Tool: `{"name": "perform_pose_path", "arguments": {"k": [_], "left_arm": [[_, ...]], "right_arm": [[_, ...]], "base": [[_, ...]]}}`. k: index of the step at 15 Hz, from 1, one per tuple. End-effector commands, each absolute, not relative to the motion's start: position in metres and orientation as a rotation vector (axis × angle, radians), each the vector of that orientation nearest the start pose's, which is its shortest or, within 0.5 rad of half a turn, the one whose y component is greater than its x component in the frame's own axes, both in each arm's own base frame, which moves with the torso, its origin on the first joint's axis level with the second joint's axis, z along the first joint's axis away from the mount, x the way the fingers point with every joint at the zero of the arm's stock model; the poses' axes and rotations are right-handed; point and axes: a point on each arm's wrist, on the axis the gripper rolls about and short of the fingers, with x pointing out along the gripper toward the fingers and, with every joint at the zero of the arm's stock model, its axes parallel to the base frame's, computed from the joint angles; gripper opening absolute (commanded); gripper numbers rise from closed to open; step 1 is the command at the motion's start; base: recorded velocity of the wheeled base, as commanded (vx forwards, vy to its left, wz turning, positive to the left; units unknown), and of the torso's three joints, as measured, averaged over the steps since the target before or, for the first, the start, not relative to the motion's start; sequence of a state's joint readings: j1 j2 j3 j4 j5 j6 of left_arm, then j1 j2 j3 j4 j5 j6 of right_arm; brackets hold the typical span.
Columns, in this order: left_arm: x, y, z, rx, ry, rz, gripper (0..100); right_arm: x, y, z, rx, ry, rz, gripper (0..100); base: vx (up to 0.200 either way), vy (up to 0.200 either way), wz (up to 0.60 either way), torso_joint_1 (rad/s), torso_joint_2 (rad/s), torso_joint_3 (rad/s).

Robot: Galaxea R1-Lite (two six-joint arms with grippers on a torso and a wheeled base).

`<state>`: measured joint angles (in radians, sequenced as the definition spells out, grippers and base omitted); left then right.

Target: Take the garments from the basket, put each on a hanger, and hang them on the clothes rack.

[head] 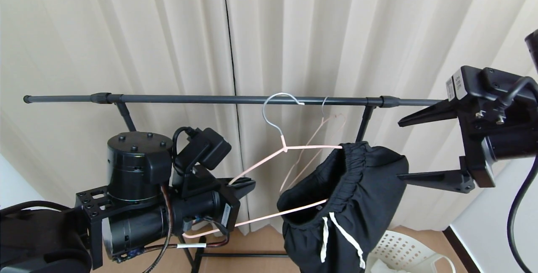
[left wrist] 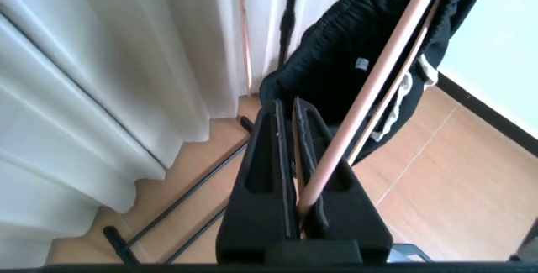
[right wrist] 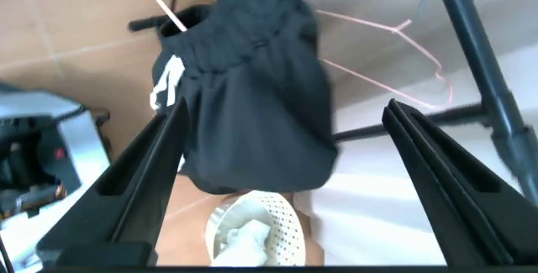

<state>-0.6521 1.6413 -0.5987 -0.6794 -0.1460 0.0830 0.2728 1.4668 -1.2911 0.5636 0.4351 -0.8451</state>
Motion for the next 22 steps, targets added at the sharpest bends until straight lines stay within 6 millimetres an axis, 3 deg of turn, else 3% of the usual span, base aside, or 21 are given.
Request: {"name": "perform_pose_path", "arguments": {"k": [1, 4, 8, 22], "left_arm": [[0.21, -0.165, 0.151, 0.181, 0.319, -0.809, 0], [0.208, -0.165, 0.153, 0.184, 0.309, -0.817, 0], [0.207, -0.165, 0.154, 0.185, 0.308, -0.82, 0], [0.204, -0.17, 0.153, 0.188, 0.308, -0.84, 0]], "right_arm": [[0.266, 0.061, 0.276, -0.736, 0.512, 1.021, 100], [0.286, 0.064, 0.275, -0.719, 0.645, 1.137, 100], [0.28, 0.073, 0.267, -0.672, 0.651, 1.219, 100], [0.294, 0.105, 0.26, -0.689, 0.591, 1.261, 100]], "base": [[0.0, 0.0, 0.0, 0.0, 0.0, 0.0], [0.0, 0.0, 0.0, 0.0, 0.0, 0.0], [0.0, 0.0, 0.0, 0.0, 0.0, 0.0], [0.0, 0.0, 0.0, 0.0, 0.0, 0.0]]}}
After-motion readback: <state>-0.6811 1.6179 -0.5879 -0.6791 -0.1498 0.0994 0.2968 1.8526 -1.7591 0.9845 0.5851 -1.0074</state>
